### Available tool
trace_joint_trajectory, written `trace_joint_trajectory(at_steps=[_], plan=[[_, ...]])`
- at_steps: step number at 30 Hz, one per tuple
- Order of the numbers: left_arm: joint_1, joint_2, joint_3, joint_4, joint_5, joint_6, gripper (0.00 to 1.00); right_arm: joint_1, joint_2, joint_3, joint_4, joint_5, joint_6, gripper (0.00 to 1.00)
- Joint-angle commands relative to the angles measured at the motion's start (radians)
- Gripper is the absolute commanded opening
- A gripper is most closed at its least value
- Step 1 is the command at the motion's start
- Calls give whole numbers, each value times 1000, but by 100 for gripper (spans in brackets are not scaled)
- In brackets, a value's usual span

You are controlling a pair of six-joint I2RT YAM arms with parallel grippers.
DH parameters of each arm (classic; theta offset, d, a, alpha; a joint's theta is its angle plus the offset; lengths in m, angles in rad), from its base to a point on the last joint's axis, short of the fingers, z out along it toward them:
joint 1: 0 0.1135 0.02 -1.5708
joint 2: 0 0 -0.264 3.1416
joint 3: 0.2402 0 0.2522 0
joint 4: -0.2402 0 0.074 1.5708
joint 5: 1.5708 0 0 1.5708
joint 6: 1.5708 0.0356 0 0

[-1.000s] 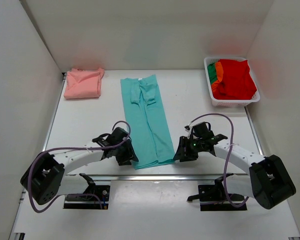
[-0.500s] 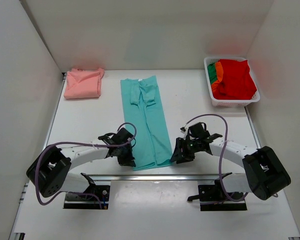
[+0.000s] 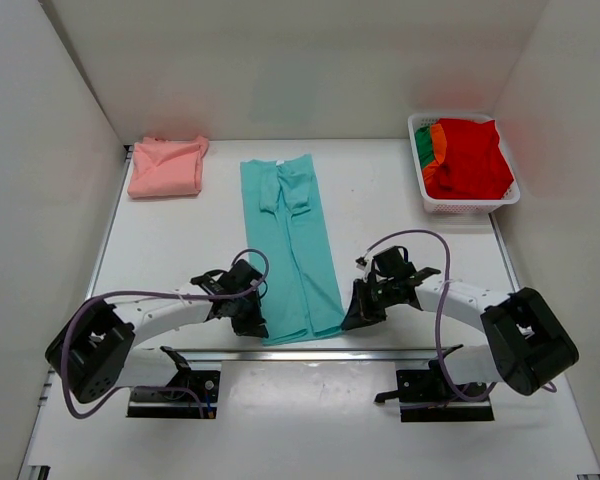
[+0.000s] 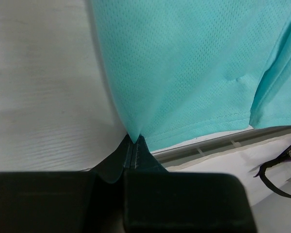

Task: Fold and stack the t-shirts
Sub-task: Grab the bottom of the folded rectangular tshirt with both arms

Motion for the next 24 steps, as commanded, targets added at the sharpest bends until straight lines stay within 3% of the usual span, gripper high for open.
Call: trace_joint_trajectory(at_steps=[1, 6, 11, 18, 24], plan=[[12, -49, -12, -62, 10, 2, 0, 14, -40, 46, -84, -10, -35, 0], [90, -106, 54, -88, 22, -4, 0, 28, 16, 153, -188, -66, -116, 0], [216, -80, 209, -121, 48, 22, 0, 13, 176, 404, -320, -58, -230, 0], [386, 27, 378, -68, 25, 53, 0, -73, 412, 794, -478, -4, -308, 0], [439, 171, 542, -58, -1, 59, 0, -117, 588, 1042, -518, 11, -293, 0]])
